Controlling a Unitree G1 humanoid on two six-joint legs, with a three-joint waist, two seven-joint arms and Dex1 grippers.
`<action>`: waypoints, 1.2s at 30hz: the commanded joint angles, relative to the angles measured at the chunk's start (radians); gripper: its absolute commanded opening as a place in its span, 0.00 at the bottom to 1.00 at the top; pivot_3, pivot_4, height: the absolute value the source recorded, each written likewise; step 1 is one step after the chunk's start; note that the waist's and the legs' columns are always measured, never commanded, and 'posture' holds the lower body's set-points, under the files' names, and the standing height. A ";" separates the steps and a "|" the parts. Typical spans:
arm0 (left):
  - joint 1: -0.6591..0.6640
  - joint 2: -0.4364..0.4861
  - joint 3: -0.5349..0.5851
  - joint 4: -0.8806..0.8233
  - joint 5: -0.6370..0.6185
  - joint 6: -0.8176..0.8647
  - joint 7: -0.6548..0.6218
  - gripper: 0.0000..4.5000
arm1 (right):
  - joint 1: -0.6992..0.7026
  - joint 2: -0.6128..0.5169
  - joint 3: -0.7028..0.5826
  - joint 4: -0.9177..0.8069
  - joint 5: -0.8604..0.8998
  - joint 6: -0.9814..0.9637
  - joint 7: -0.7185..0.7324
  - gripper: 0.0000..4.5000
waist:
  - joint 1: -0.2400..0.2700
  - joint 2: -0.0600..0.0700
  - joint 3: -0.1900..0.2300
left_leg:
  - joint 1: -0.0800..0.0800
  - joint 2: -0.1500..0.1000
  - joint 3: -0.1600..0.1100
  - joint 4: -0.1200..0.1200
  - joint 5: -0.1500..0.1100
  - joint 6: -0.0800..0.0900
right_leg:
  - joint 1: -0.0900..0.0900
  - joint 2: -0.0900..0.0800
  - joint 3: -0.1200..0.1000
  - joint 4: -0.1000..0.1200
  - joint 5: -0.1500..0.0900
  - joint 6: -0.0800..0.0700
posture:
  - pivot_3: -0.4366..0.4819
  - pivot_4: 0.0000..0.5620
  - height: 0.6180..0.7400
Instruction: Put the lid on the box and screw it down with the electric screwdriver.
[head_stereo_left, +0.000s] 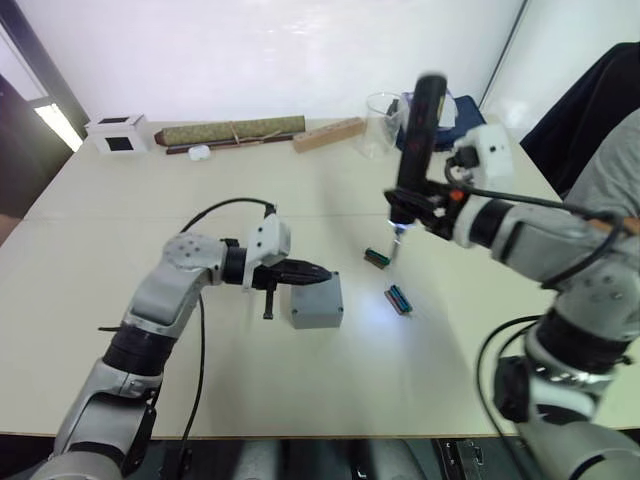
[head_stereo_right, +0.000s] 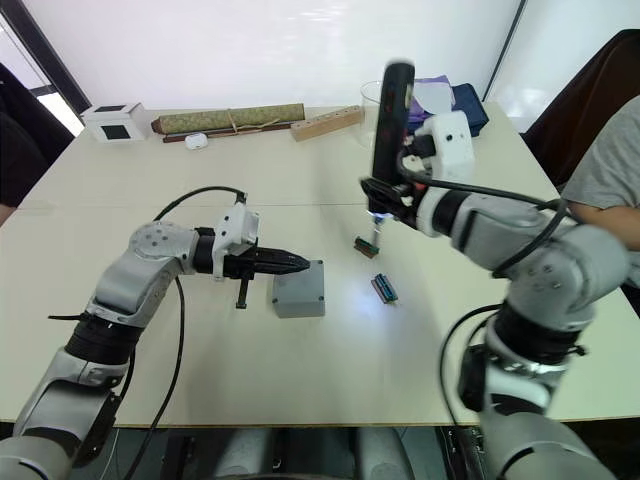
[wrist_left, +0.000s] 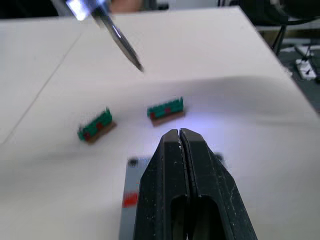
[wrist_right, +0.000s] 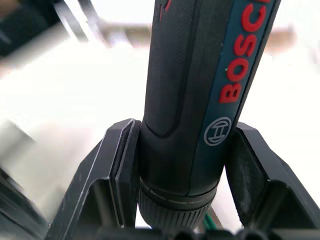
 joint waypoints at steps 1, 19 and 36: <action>-0.030 0.016 0.054 -0.067 -0.069 0.039 0.003 0.00 | -0.013 -0.208 0.038 0.091 0.159 0.007 -0.019 0.47 | -0.002 0.002 0.003 | 0.000 0.000 0.000 0.000 0.000 0.000 | 0.000 0.000 0.000 -0.001 0.000 0.000 | 0.48 0.27 0.97; -0.056 0.039 0.088 -0.160 -0.151 0.106 0.062 0.00 | -0.024 -0.576 0.528 0.589 0.549 0.007 -0.205 0.47 | -0.022 -0.004 0.013 | -0.014 0.001 0.011 0.003 -0.002 0.003 | -0.017 0.002 0.011 -0.001 0.002 0.005 | 0.48 0.27 0.97; -0.013 0.103 0.103 -0.230 -0.167 0.168 0.128 0.00 | -0.060 -0.518 0.453 0.581 0.475 0.007 -0.216 1.00 | -0.026 -0.014 0.010 | -0.013 0.001 0.011 0.005 -0.002 0.003 | -0.016 0.003 0.012 -0.001 0.004 0.006 | 0.48 0.27 0.97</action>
